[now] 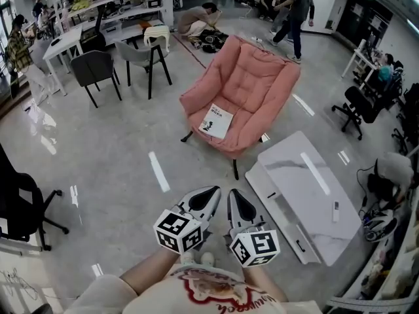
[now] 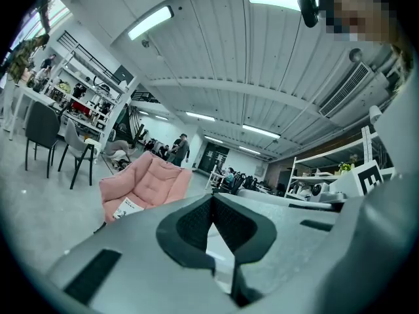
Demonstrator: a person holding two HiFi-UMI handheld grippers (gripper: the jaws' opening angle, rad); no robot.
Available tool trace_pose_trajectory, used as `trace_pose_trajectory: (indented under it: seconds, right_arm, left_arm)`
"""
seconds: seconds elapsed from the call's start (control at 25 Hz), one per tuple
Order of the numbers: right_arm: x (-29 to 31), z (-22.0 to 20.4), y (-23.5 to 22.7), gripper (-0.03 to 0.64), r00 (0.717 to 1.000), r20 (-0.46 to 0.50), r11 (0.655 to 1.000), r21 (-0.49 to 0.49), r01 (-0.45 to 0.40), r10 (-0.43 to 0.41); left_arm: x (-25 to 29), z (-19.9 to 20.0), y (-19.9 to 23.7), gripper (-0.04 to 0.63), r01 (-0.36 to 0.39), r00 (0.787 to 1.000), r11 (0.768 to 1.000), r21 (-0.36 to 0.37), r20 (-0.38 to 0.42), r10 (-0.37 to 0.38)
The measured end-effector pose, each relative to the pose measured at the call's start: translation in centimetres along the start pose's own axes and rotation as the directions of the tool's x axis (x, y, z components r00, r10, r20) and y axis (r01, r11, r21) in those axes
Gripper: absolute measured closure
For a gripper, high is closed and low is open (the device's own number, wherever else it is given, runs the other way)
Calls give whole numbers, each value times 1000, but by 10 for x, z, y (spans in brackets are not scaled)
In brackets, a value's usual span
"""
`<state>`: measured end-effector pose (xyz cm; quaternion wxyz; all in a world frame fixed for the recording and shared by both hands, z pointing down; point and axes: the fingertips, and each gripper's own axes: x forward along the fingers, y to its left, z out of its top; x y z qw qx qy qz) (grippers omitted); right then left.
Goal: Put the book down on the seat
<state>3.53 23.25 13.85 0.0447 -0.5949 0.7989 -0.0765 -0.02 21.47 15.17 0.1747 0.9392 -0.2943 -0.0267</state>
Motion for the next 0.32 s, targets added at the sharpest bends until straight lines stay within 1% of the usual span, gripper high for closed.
trace_pose_trajectory:
  seconds: [0.32]
  right_arm:
    - [-2, 0, 6, 617, 1000, 7, 1000, -8, -8, 8]
  left_arm:
    - [-6, 1, 1, 592, -7, 1000, 1000, 3, 9, 7]
